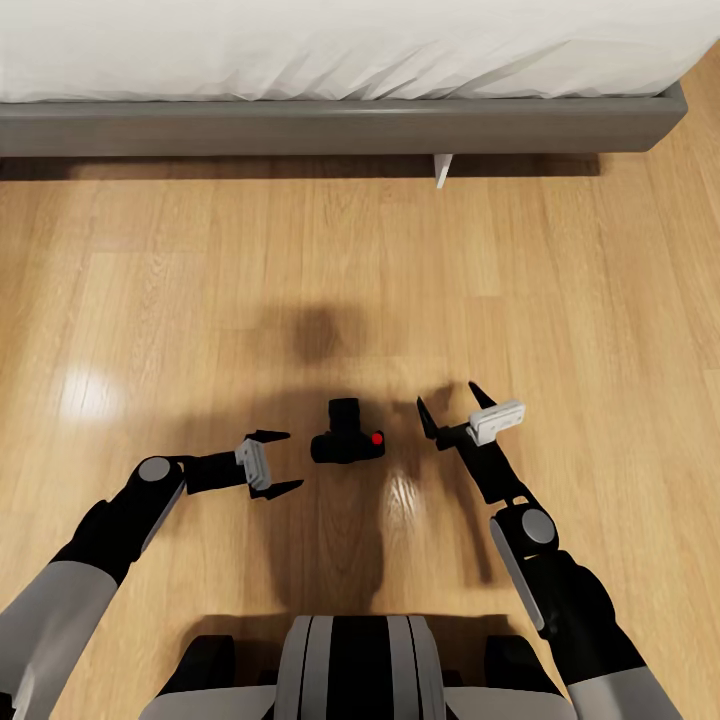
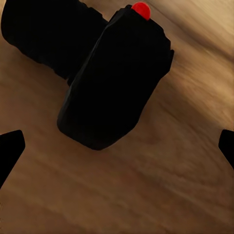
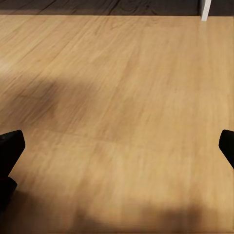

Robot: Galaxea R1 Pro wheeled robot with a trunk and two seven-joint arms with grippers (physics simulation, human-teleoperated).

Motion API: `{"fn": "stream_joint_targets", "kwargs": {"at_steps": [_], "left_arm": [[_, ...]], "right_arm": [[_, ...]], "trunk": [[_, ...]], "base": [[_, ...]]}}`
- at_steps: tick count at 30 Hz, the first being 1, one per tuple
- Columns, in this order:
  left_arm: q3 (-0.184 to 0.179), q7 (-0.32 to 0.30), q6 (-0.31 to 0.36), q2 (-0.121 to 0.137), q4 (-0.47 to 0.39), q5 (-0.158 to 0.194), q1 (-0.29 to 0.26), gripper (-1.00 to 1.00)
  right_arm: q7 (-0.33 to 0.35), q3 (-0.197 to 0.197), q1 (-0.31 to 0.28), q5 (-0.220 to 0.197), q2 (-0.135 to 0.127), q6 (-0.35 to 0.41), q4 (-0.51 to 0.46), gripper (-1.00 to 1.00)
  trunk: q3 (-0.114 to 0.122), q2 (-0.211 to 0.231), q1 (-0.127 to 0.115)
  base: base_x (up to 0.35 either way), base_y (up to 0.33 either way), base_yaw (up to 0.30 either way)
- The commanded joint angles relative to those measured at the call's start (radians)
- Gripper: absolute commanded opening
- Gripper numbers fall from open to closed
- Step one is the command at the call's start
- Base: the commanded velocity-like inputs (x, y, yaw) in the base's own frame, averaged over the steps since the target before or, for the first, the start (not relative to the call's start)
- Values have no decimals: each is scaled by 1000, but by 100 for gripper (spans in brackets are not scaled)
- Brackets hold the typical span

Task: Attach the digital camera to the camera tripod in the bedroom.

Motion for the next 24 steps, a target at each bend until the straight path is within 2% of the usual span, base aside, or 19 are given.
{"fn": "stream_joint_targets", "kwargs": {"at_steps": [1,24], "left_arm": [[-1,1,-10,1,-1,-7,0,100],[1,2,-10,3,-80,-8,-1,100]], "right_arm": [[2,1,0,-1,-1,-3,0,100],[2,0,0,-1,-1,-3,13,100]], "trunk": [[0,0,0],[0,0,0]], "base": [[0,0,0],[0,0,0]]}}
